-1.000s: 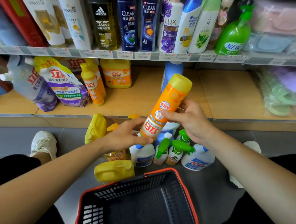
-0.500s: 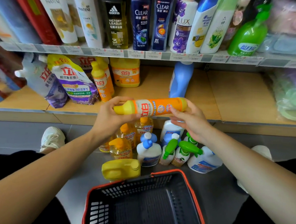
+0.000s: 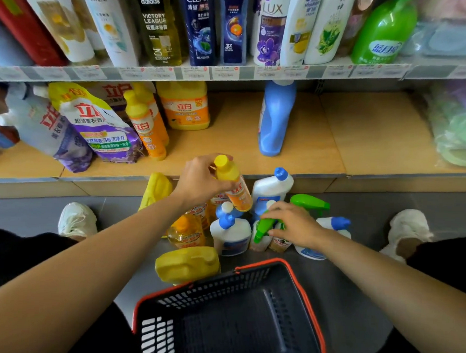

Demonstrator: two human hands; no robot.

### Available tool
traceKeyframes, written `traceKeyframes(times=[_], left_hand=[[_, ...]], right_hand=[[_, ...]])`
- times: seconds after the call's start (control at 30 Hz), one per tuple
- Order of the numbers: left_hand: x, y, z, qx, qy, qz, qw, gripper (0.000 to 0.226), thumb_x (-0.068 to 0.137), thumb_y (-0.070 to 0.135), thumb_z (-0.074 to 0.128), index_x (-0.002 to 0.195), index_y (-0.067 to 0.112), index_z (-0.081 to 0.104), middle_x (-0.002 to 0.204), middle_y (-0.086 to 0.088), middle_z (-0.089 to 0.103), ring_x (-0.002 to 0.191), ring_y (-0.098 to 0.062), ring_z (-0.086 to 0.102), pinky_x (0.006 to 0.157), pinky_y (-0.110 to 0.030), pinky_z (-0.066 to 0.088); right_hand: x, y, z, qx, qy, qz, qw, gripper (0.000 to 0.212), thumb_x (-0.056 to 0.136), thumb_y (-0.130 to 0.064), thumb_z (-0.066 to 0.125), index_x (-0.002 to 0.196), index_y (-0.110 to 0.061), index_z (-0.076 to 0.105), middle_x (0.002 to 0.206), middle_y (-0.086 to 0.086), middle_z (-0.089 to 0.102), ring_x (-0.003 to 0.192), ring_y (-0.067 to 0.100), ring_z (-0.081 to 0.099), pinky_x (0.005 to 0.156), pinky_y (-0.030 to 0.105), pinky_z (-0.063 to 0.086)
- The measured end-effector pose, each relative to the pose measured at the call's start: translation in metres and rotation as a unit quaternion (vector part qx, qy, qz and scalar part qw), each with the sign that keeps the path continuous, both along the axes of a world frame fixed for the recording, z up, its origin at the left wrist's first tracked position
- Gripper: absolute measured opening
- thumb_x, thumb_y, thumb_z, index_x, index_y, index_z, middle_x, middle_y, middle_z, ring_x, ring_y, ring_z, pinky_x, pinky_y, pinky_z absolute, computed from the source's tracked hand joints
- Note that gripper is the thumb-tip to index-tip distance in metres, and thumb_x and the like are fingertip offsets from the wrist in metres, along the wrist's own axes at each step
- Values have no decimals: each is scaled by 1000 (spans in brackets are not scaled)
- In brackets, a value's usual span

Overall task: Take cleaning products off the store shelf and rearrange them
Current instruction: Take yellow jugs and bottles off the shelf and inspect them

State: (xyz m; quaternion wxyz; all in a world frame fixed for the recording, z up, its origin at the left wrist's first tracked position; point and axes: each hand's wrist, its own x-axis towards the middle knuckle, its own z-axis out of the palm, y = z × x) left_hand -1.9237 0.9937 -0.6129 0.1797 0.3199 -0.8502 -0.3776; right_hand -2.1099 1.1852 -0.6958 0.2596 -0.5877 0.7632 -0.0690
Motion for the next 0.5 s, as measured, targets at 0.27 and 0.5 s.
traceKeyframes(times=[0.27,0.5], left_hand=[[-42,4,-38,-30,-62,-48,997,52,71,26,88,120,24,71,108,4,74,93,-14,66,78,-28,54],[-60,4,-83,-32,-147,-122,981,47,75,32,87,118,20,71,107,-3,74,95,-23,66,76,-32,50]], right_hand=[[-2,-2,-9,7,58,13,998,59,84,-40,77,139,-32,53,137,-2,51,124,24,48,98,39,39],[-7,1,-15,-18,-7,-46,999,54,86,-35,77,136,-31,58,131,-1,58,121,25,53,101,41,41]])
